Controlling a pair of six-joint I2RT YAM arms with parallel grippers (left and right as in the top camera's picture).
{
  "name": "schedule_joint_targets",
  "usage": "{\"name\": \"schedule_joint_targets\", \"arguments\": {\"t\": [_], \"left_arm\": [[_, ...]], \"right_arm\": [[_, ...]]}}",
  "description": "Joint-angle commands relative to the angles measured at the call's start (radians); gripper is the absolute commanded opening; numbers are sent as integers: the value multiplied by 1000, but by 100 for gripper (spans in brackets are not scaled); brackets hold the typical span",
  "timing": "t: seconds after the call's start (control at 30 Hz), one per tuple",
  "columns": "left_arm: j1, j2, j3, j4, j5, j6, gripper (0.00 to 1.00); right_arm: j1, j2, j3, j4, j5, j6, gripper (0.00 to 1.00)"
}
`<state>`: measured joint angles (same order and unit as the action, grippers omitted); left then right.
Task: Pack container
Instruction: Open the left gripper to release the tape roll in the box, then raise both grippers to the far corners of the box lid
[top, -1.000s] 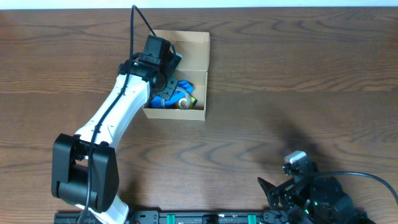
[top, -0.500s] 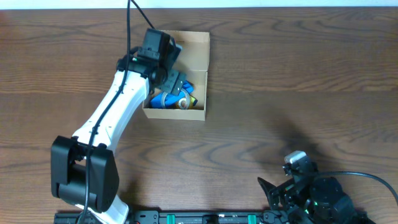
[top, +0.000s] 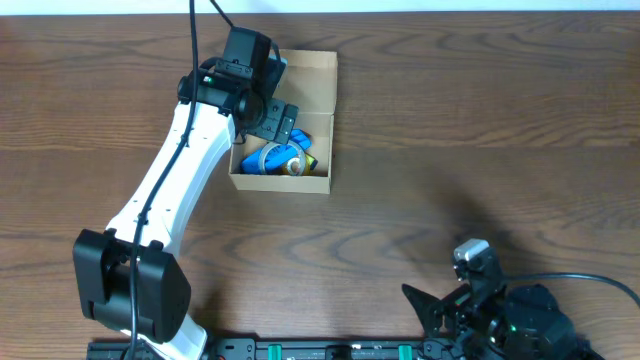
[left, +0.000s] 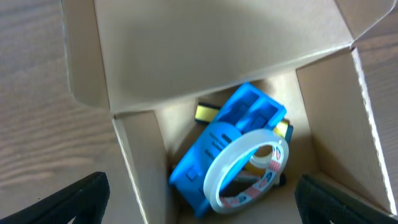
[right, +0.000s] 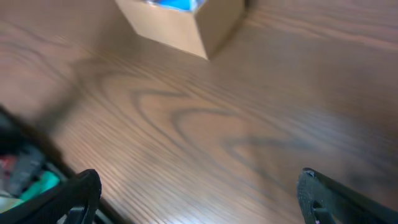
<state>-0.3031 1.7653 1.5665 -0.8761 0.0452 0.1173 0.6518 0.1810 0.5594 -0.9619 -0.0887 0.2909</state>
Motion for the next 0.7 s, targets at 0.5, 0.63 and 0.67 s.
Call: {"name": "schedule_joint_targets", "arguments": {"t": [0.5, 0.63, 0.67], "left_arm": [[51, -21, 178, -106, -3, -98, 95], [98, -21, 184, -107, 0, -113, 95], [113, -21, 184, -107, 0, -122, 95]], "right_arm": [[-63, 620, 344, 124, 33, 84, 99], [-95, 911, 615, 40, 28, -72, 99], [-96, 967, 669, 32, 29, -107, 99]]}}
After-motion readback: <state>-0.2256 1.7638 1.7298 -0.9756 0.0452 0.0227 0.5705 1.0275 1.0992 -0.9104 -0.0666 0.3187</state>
